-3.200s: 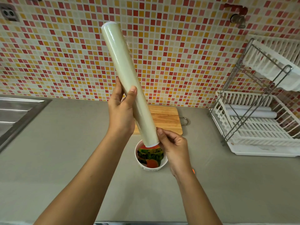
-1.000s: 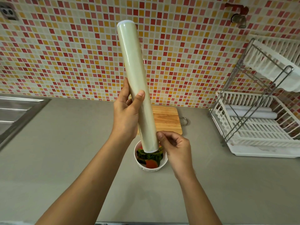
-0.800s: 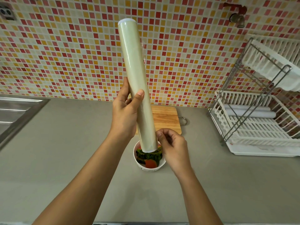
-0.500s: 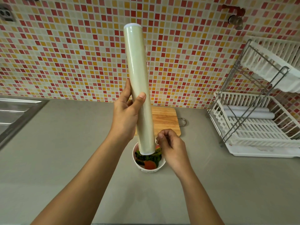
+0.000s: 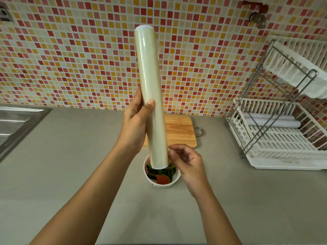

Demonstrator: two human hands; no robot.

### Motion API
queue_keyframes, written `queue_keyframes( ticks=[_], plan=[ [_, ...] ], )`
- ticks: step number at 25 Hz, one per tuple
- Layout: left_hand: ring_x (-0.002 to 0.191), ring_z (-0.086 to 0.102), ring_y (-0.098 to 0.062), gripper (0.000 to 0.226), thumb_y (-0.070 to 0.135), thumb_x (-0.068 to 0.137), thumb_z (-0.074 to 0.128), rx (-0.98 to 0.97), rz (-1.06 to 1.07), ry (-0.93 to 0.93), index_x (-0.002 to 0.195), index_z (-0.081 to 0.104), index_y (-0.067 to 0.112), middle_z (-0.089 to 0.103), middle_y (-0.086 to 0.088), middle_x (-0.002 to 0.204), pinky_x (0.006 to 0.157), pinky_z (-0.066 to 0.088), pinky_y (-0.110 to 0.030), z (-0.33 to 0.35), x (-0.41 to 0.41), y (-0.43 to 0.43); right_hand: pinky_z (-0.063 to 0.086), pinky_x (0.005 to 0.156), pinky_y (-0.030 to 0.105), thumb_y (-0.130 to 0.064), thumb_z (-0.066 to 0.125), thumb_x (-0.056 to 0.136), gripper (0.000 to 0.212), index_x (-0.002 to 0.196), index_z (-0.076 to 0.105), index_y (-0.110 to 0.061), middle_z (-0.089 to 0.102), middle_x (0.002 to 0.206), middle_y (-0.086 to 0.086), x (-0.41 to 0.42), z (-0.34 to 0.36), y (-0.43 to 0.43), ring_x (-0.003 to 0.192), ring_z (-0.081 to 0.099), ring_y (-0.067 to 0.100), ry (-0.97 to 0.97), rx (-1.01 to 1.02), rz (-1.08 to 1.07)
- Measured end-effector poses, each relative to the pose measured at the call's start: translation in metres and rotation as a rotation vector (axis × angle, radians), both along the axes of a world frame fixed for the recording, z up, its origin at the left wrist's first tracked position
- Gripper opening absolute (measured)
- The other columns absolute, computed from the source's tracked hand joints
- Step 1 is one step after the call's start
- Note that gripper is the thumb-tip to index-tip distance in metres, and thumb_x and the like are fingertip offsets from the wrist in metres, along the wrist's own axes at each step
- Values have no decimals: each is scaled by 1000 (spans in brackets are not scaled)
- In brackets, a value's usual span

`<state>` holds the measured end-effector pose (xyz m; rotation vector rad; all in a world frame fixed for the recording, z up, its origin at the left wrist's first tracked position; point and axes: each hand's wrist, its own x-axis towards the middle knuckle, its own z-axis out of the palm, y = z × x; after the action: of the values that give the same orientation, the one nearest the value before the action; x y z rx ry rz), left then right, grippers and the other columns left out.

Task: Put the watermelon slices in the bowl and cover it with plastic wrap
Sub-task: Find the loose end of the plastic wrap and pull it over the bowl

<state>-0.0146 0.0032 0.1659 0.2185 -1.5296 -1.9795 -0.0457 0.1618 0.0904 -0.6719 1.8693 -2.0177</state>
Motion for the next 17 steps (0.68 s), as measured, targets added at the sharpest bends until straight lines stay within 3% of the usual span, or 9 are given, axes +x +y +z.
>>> queue_keyframes(
  ticks=[4,8,12,14,17],
  plan=[
    [96,62,-13,48,33,81,63,-59,55,-24,124,42,26,60,3,109,81,55,-37,6,-1,-2,52,69,18,-21,70,82,10,83,71,-31,71,82,-9,4,6,-3,81,66,6,55,-28,27],
    [99,62,-16,58,51,84,56,-216,45,-94,134,38,30,56,-5,114,76,57,-32,10,-1,-6,53,73,22,-33,66,78,5,83,68,-34,69,81,-12,4,9,-7,82,65,8,66,-3,31],
    [97,62,-21,67,57,79,56,-180,41,-55,138,40,29,55,-13,116,78,58,-40,7,1,-4,54,78,32,-20,63,87,16,80,65,-34,68,79,-9,3,6,-9,83,65,14,24,31,-3],
    [96,61,-21,73,60,75,57,-160,54,-35,139,40,29,55,-12,115,75,58,-36,4,1,-1,55,81,37,-16,62,87,19,78,64,-33,67,80,-9,1,6,-8,85,63,16,15,44,-26],
    [93,62,-16,71,59,75,57,-123,55,-16,138,40,29,56,-6,112,71,55,-28,2,0,1,55,77,26,-26,68,79,13,89,64,-33,68,93,-12,3,14,-9,92,63,10,70,-31,-39]
  ],
)
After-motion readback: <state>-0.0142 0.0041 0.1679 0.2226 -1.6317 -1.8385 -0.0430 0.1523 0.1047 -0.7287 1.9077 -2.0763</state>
